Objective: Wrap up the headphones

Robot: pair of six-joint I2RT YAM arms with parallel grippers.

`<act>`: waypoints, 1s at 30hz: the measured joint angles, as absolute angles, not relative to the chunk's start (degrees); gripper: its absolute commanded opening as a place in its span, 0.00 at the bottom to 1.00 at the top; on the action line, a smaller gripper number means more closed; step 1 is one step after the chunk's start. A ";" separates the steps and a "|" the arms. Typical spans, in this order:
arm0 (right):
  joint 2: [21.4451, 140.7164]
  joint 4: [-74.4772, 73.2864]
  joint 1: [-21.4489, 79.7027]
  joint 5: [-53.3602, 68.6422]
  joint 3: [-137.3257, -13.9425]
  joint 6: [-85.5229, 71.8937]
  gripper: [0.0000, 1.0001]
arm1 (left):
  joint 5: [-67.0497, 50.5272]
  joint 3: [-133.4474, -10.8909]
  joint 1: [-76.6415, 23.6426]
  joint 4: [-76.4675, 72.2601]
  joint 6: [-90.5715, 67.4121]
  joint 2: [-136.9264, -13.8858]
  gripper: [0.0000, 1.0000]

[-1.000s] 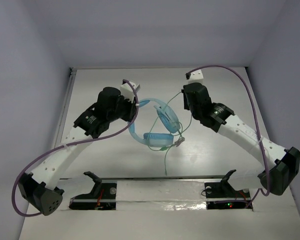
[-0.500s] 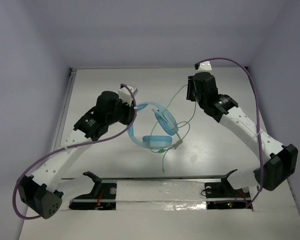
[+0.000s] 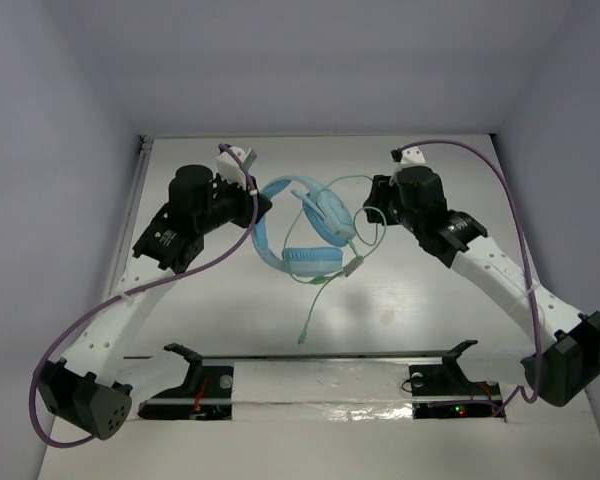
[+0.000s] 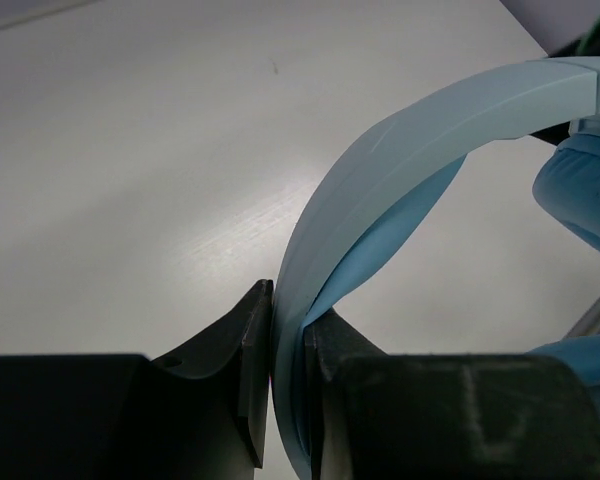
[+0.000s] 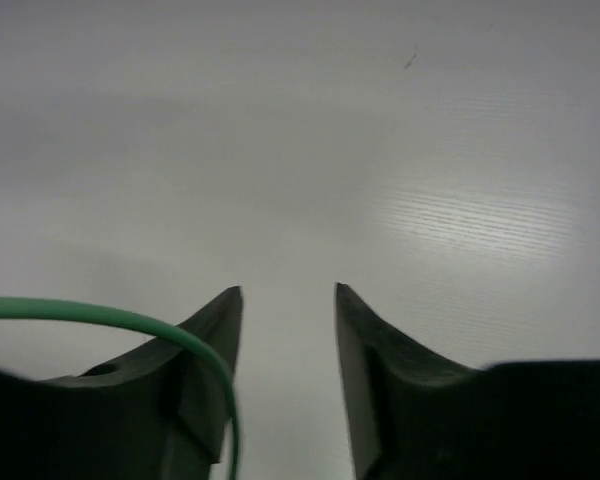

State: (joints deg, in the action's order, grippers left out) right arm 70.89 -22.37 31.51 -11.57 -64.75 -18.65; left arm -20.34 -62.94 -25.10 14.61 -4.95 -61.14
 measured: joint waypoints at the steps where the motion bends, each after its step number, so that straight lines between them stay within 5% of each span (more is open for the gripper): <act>1: 70.24 -22.22 31.51 -12.12 -64.75 -19.18 0.41 | -18.79 -64.16 -24.97 14.81 -4.84 -61.36 0.00; 2: 69.54 -22.28 31.51 -12.88 -64.73 -19.73 0.41 | -17.04 -65.39 -24.97 14.85 -4.56 -61.54 0.00; 7: 66.65 -22.72 31.44 -10.39 -66.92 -21.65 0.83 | -14.37 -66.59 -24.91 12.97 -5.04 -61.67 0.00; 13: 67.55 -23.27 31.44 -7.51 -79.37 -21.65 0.92 | -22.26 -61.54 -24.93 6.98 -11.35 -63.55 0.00; 19: 61.71 -20.95 31.44 -5.72 -77.34 -21.26 0.87 | -28.62 -58.48 -23.33 3.64 -17.08 -65.52 0.00; 27: 58.11 -17.47 31.44 -0.82 -65.73 -21.71 0.69 | -32.53 -58.48 -22.04 0.27 -19.88 -64.64 0.00; 30: 57.74 -15.94 31.44 2.07 -61.19 -21.82 0.36 | -33.06 -59.20 -22.02 1.26 -20.05 -63.86 0.00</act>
State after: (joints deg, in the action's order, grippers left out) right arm 57.74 -15.94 31.44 2.07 -61.19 -21.82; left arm -33.06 -59.20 -22.02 1.26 -20.05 -63.86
